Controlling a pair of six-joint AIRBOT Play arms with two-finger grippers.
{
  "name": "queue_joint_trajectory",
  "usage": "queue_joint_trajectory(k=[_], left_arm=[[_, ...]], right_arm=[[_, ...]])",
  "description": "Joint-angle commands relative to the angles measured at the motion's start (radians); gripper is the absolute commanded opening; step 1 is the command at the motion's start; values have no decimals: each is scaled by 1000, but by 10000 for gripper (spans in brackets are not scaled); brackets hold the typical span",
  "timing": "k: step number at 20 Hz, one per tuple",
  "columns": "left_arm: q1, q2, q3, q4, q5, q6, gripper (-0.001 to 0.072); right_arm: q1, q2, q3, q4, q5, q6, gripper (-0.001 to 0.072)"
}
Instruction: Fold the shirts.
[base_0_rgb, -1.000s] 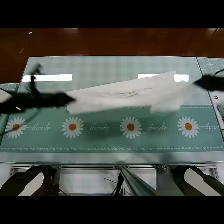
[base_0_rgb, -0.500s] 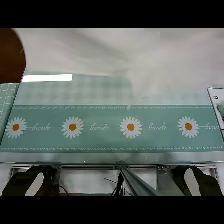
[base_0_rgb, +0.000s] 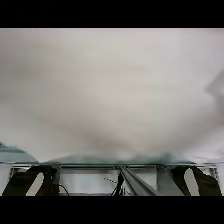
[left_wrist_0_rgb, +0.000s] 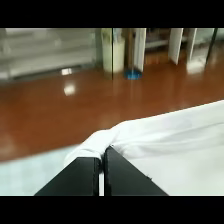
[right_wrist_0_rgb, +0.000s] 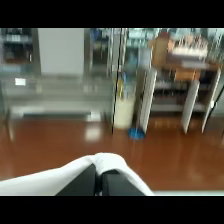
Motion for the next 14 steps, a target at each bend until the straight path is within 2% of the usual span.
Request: queue_joint_trajectory(k=[1,3,5,7,10,12,14], left_arm=[[0,-45,4,49,-282,-66,17],[0,-117,-10,57,-415,-94,17],[0,-172,-69,55,-407,-101,17],[0,-250,-132,55,-389,-84,17],[0,-385,-211,73,-262,-16,17],[0,-504,-219,131,-143,37,17],[0,-624,-219,226,-26,50,18]], right_arm=[[19,-68,11,-111,263,-11,43],[77,-162,11,-135,347,-16,43],[148,-283,10,-138,444,-17,43],[238,-404,11,-164,431,-23,43],[355,-608,11,-290,340,-21,43],[380,-737,11,-295,233,-11,44],[386,-845,11,-286,121,21,44]])
